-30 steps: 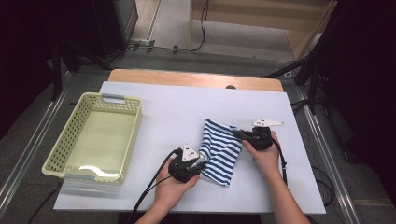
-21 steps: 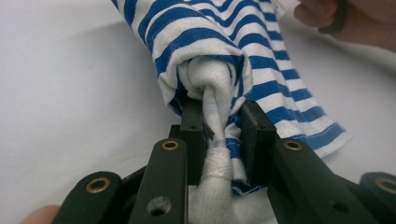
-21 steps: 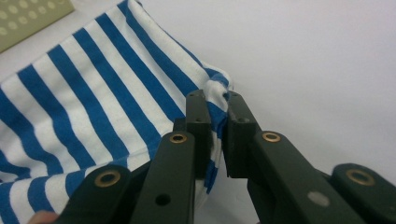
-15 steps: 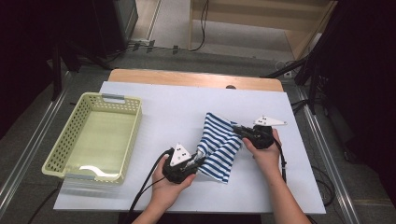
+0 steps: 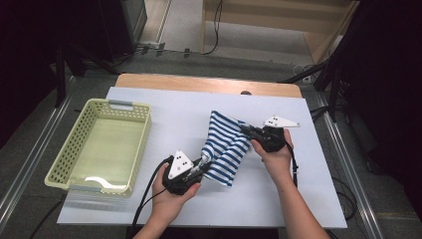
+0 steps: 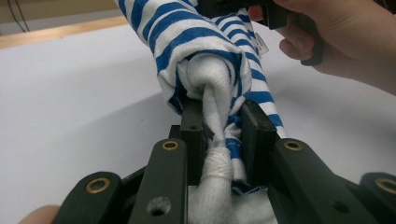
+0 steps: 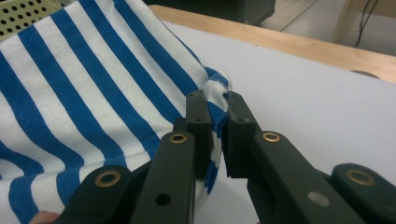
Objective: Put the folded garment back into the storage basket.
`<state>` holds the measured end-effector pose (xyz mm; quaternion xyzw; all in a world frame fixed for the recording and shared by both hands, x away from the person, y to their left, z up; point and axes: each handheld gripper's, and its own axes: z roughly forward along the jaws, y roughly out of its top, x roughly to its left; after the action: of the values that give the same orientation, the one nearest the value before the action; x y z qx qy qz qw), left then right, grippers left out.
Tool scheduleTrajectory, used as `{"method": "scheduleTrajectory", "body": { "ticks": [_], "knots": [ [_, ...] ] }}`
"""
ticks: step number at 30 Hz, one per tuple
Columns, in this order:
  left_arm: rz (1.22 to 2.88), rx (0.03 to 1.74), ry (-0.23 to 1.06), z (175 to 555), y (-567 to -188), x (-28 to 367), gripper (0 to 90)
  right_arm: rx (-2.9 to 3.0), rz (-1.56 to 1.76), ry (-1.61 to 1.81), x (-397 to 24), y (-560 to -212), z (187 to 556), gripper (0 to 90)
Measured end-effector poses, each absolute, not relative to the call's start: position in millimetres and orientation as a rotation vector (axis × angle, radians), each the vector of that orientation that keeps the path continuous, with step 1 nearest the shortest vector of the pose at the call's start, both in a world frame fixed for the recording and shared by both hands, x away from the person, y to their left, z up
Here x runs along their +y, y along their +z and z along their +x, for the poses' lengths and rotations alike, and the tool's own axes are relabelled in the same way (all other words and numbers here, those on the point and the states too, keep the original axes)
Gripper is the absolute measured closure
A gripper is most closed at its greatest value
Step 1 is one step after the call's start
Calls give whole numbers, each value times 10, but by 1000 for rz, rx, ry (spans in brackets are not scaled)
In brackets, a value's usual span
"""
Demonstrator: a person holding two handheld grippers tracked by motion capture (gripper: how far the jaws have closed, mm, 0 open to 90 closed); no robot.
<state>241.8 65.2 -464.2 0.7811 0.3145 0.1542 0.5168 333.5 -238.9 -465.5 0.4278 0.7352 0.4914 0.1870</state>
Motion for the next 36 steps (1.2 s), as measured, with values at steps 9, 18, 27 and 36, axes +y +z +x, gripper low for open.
{"method": "scheduleTrajectory", "body": {
  "ticks": [9,18,27,36],
  "knots": [
    [1843,762,415,2373,-4472,849,741,2065,1155,1416,-2135,-4506,3404,812],
    [1823,780,438,2328,-4299,1062,741,2083,1104,1438,-1870,-4363,3475,812],
    [1788,809,468,2284,-4204,1302,741,2107,1059,1450,-1586,-4227,3535,812],
    [1742,847,499,2230,-4113,1627,740,2135,996,1460,-1219,-4056,3609,812]
  ]
}}
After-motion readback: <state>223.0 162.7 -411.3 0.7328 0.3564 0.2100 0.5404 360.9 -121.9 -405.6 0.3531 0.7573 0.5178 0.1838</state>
